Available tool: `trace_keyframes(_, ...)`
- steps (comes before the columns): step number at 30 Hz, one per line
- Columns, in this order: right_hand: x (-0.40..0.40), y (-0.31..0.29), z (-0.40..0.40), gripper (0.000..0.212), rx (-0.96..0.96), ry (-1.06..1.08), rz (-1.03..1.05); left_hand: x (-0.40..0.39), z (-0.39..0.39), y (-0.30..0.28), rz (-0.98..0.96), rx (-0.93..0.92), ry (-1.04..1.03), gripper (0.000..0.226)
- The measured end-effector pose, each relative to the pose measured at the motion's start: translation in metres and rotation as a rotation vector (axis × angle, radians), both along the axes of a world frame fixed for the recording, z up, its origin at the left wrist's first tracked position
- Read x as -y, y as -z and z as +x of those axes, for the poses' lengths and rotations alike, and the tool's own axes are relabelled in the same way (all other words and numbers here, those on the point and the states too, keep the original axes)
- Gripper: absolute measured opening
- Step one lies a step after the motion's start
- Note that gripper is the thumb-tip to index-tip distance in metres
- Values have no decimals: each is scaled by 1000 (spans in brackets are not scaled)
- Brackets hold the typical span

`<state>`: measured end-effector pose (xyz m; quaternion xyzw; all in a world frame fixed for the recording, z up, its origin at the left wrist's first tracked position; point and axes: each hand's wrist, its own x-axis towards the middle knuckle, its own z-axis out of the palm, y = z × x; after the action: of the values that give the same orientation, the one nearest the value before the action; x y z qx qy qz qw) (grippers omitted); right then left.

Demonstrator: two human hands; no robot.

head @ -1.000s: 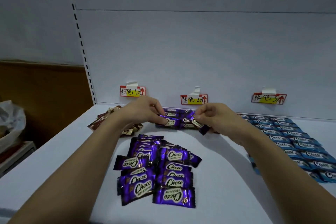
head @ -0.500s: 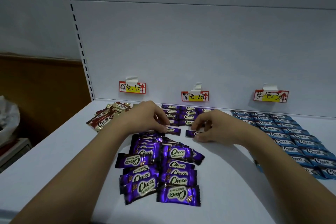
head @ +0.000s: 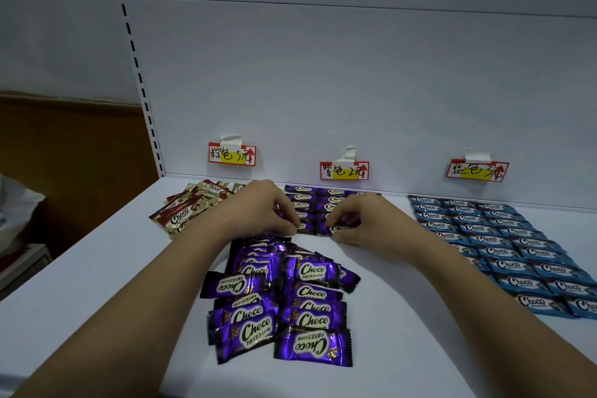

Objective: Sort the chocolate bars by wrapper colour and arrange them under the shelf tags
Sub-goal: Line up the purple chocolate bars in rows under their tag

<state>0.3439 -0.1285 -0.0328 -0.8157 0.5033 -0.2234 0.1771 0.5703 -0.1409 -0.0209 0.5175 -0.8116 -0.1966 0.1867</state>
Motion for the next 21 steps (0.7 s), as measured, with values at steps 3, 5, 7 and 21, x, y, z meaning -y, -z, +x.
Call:
trace_keyframes(3,2,1,2,12,-14,-17,-15,1,0,0,0,1,1,9)
trace_keyframes(5,2,1,3,12,-28,-25,-21,0,0,-1,-3,-6,5,9)
trace_keyframes(7,1,-1,3,10,-5,-24,-24,-3,-1,-3,-7,-33,16,9)
trace_keyframes(21,-3,-6,0,8,183,-65,55,-30,-17,-18,239,127,352,23)
